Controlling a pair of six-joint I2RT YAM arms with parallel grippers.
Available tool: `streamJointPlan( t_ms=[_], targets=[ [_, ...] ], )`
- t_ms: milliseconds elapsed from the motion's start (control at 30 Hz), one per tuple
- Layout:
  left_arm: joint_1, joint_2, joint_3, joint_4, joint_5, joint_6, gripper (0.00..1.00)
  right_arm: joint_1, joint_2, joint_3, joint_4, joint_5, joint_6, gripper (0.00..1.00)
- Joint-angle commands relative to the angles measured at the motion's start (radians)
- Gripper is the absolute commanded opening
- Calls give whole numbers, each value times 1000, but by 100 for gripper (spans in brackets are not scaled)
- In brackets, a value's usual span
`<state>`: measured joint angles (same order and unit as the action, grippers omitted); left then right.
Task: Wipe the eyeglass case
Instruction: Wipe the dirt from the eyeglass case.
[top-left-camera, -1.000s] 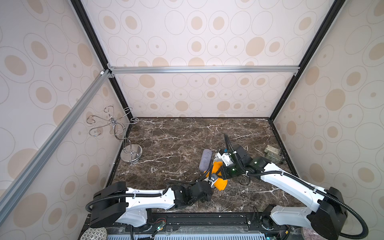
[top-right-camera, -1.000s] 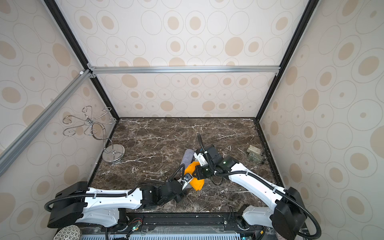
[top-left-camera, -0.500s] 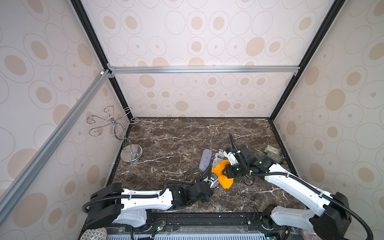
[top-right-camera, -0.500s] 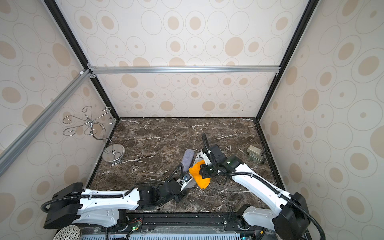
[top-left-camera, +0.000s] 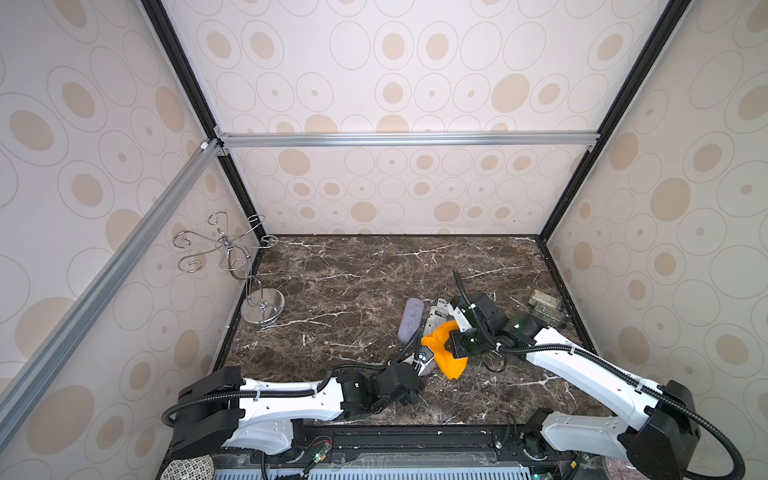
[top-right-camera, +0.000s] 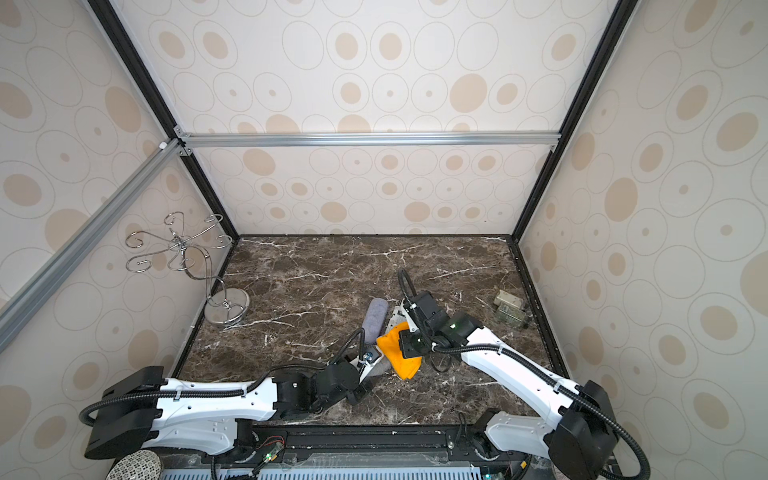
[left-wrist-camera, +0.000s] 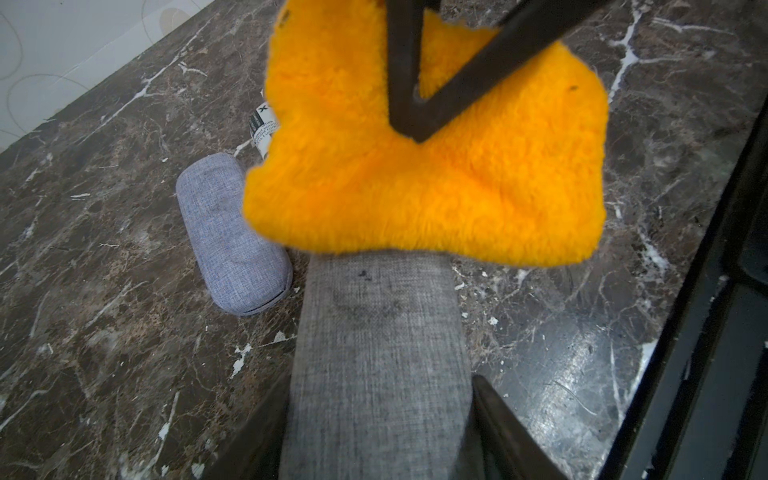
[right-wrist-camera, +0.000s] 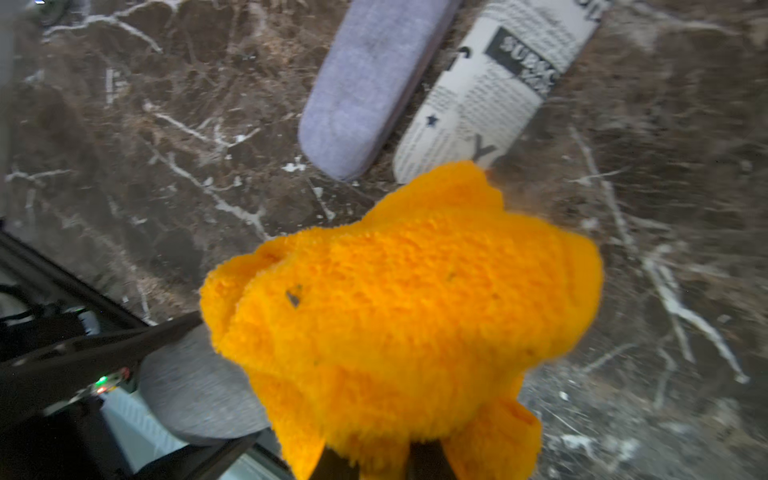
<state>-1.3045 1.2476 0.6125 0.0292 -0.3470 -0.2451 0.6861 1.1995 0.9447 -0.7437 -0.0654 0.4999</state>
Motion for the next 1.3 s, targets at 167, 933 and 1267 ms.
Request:
streamJointPlan(
  t_ms=[167,933,1267],
  targets=[
    [-7,-44,2,53,-34,1,40,28,-3,81,-52,-32,-64,0],
    [-6,-63,-19,86,28,-15,39,38,26,85,-109,134,-33,0],
    [-4,-33,-3,107,16,-16,39,147,32,89,135,-326,-64,0]
  ],
)
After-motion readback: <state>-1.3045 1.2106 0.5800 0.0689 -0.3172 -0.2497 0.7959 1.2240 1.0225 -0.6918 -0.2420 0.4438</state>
